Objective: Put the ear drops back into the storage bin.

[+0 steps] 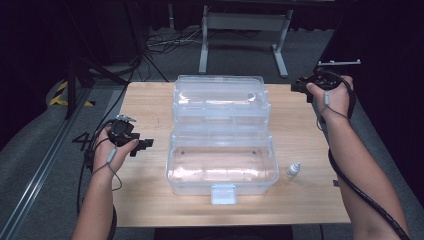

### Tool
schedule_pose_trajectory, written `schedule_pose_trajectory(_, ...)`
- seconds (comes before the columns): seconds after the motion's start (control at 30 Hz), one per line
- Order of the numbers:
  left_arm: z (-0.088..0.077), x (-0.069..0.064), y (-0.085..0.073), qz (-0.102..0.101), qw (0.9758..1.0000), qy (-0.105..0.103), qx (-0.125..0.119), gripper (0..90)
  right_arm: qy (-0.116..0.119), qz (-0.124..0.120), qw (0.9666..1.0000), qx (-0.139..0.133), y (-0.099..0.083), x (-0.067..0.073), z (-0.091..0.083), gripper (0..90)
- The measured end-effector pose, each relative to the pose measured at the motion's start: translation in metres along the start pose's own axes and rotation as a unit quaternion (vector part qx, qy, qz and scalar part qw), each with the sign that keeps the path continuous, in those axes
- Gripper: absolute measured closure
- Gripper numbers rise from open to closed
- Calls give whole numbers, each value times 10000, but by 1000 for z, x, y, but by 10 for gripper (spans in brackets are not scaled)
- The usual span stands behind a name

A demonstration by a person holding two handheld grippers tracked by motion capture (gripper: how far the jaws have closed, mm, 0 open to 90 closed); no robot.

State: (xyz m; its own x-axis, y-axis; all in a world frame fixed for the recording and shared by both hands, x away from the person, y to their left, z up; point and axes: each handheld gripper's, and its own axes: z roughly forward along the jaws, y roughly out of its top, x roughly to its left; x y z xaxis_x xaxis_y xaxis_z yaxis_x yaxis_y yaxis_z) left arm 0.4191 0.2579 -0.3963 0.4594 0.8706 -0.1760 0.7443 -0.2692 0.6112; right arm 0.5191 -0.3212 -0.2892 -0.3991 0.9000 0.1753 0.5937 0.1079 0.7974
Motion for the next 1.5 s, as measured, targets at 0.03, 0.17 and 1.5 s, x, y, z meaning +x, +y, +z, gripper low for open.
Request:
schedule_pose_trajectory(0.03,0,0,0,-4,10000,-6,3,362,-13,-33,10000,-3,-1,2,-3,581)
schedule_pose_trajectory(0.17,0,-1,1,9,10000,-18,-9,362,31,-48,10000,-33,-5,4,-13,577)
schedule_pose_trajectory(1.5,-8,7,-8,-166,9998,90,-36,362,433,-849,9920,824,-56,21,-75,513)
